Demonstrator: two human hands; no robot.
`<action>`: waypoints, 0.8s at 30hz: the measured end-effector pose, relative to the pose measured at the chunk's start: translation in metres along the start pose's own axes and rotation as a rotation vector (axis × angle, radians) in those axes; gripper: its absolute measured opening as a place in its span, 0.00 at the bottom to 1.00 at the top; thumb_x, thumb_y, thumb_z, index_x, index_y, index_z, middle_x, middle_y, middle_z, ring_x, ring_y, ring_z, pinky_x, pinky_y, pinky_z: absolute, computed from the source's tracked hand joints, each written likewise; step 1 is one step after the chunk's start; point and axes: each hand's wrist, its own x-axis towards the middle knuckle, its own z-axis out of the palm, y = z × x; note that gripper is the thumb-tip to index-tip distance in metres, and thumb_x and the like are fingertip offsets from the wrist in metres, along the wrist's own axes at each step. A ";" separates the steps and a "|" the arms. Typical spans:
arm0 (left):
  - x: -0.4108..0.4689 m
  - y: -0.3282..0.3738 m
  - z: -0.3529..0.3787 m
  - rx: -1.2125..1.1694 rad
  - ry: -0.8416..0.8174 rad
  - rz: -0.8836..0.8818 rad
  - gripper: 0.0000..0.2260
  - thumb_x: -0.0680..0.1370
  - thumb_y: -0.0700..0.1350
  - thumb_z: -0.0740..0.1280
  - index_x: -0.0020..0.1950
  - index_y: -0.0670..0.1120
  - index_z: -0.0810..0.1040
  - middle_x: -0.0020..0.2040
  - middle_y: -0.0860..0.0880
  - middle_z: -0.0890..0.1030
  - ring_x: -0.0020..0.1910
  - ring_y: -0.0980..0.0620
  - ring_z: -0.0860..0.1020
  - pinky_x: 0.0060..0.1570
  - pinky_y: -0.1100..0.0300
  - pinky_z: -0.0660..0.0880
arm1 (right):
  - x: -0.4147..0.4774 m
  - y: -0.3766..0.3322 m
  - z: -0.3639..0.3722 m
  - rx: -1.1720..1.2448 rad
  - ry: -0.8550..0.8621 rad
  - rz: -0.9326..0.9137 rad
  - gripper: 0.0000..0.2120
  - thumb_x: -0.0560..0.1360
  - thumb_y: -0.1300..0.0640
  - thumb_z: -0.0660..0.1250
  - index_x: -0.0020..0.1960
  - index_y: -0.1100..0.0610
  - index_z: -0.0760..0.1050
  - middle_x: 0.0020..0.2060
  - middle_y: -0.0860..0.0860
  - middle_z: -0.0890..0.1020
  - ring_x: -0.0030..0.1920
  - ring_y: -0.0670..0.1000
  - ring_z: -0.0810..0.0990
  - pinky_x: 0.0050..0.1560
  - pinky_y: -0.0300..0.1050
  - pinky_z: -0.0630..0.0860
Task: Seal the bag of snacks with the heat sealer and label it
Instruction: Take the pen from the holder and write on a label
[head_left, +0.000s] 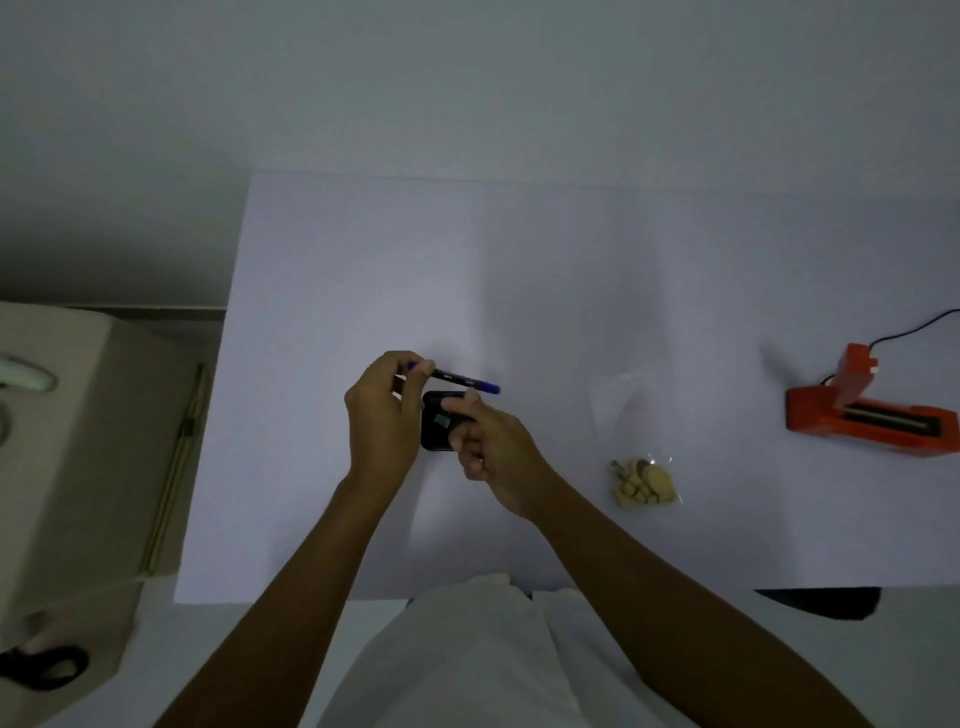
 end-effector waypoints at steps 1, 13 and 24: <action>-0.006 0.008 0.001 -0.053 -0.003 -0.018 0.04 0.80 0.44 0.65 0.47 0.46 0.79 0.38 0.52 0.80 0.34 0.54 0.78 0.36 0.65 0.75 | 0.000 -0.003 0.002 0.136 -0.025 -0.004 0.21 0.77 0.41 0.65 0.57 0.57 0.80 0.32 0.53 0.76 0.25 0.46 0.67 0.25 0.38 0.63; -0.029 0.028 0.013 -0.371 -0.469 -0.703 0.20 0.83 0.51 0.57 0.32 0.47 0.69 0.27 0.52 0.68 0.23 0.55 0.63 0.22 0.63 0.60 | 0.011 -0.035 -0.033 0.395 0.392 -0.193 0.15 0.79 0.61 0.62 0.34 0.57 0.70 0.20 0.48 0.66 0.18 0.44 0.61 0.19 0.35 0.56; -0.022 -0.100 -0.013 0.545 -0.372 -0.215 0.07 0.80 0.37 0.63 0.45 0.37 0.79 0.41 0.40 0.82 0.37 0.47 0.78 0.36 0.56 0.74 | 0.008 -0.013 -0.074 -0.081 0.482 -0.250 0.09 0.81 0.53 0.63 0.46 0.57 0.78 0.35 0.53 0.81 0.30 0.48 0.76 0.29 0.40 0.71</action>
